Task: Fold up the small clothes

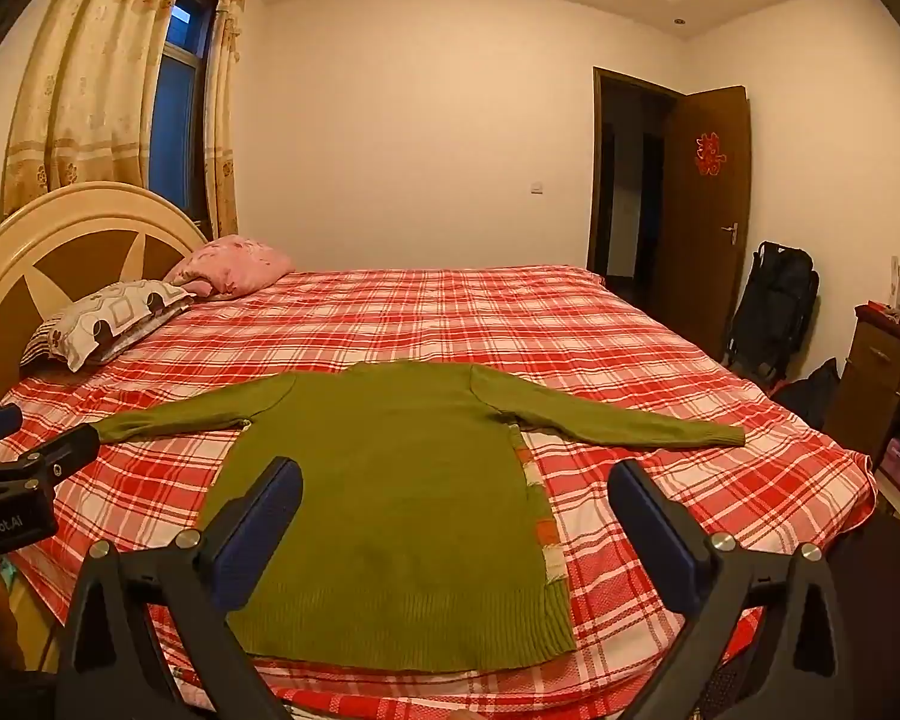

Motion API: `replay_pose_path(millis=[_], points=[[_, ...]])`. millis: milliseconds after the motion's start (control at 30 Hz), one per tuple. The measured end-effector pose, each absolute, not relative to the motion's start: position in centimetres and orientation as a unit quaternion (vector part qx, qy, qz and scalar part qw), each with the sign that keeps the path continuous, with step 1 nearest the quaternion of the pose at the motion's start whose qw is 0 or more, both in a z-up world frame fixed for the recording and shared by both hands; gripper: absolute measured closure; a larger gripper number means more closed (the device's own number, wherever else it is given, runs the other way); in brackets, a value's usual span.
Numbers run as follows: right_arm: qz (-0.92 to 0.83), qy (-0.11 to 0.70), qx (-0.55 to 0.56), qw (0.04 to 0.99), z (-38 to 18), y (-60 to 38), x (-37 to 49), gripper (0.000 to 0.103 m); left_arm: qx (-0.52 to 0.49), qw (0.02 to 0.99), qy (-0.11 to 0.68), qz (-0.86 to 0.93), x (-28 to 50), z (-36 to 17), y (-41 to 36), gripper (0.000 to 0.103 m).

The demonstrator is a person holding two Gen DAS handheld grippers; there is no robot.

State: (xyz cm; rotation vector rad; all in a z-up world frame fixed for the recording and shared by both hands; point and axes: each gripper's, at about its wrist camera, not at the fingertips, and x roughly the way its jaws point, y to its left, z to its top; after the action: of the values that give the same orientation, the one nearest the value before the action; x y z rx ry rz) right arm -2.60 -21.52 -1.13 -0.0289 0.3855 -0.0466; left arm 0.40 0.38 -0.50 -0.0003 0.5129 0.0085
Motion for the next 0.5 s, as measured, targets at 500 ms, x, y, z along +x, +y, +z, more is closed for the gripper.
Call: replay_pose_path(millis=[500], points=[[-0.018,0.198,-0.010,0.980,-1.00,-22.18,-2.20,0.001,0.002,0.967,0.255,0.003,0.37,-0.88,-0.05,0.000]])
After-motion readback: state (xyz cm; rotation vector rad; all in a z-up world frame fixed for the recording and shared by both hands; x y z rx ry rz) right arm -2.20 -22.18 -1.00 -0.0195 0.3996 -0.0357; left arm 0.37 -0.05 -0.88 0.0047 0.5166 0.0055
